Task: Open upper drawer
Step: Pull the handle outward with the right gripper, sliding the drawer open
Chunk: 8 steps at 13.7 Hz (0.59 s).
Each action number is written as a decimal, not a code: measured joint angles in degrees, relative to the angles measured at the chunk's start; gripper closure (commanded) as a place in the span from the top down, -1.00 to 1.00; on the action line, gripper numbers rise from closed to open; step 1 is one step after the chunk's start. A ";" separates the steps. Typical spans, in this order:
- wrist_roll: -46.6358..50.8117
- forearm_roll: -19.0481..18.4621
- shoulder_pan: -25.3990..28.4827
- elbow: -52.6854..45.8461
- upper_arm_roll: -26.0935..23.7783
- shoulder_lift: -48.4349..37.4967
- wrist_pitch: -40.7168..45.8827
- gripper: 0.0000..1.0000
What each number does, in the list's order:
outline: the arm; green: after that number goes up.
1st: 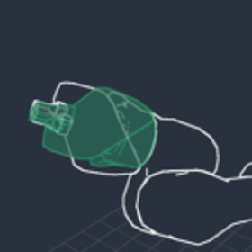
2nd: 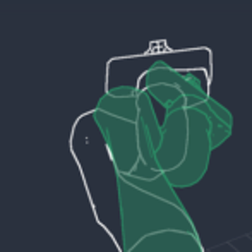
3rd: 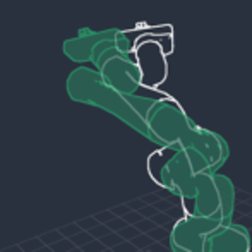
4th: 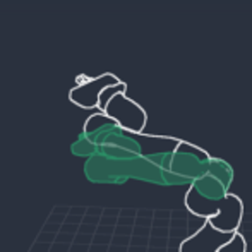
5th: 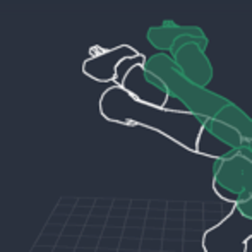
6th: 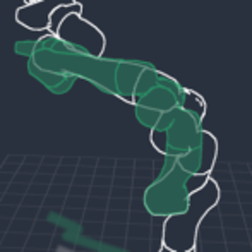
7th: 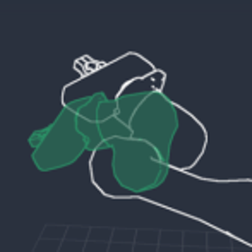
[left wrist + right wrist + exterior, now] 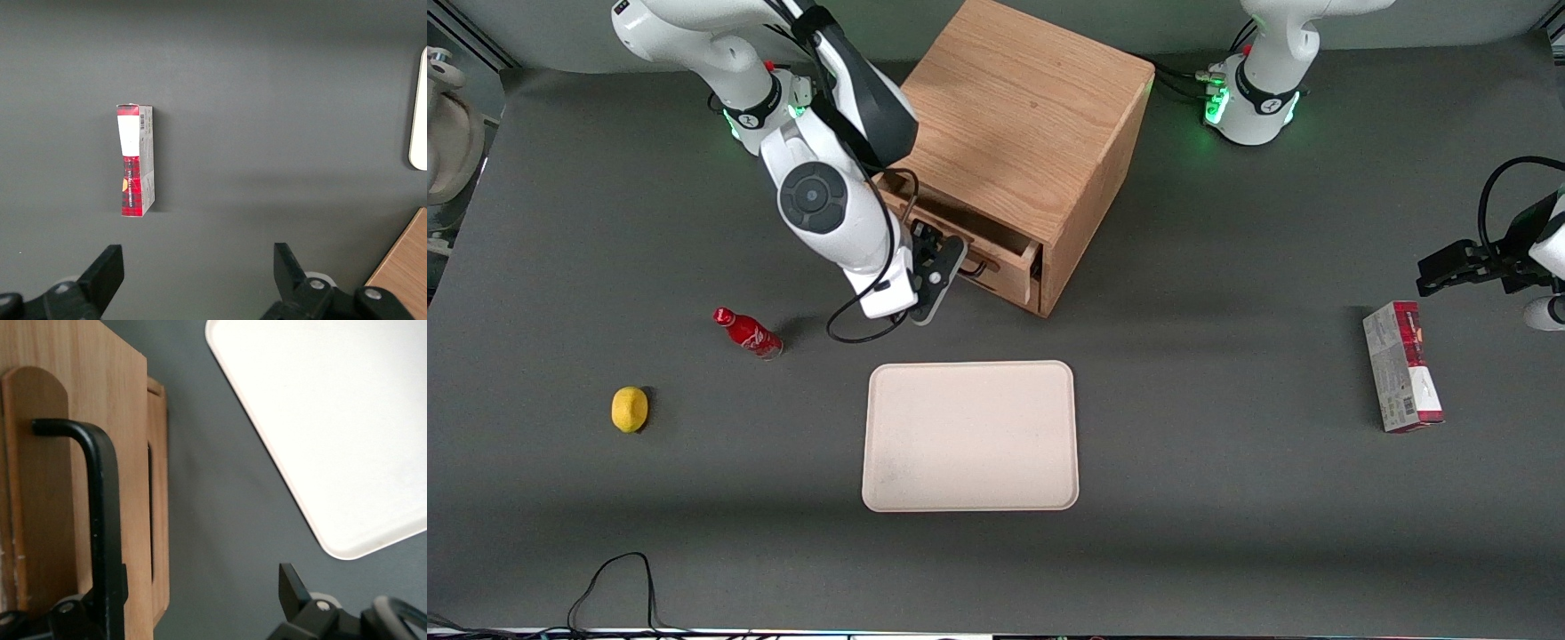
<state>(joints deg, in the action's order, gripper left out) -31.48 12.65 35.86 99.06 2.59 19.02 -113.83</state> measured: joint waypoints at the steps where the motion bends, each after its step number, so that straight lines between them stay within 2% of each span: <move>1: -0.33 0.11 -0.54 -0.38 0.00 0.30 0.01 1.00; 6: -2.46 4.39 -2.17 -1.85 0.08 1.04 0.02 1.00; 8: -3.09 4.93 -2.55 -2.12 0.08 1.08 0.02 1.00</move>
<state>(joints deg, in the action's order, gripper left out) -34.57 17.58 33.30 96.94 2.67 20.10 -113.81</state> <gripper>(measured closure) 0.000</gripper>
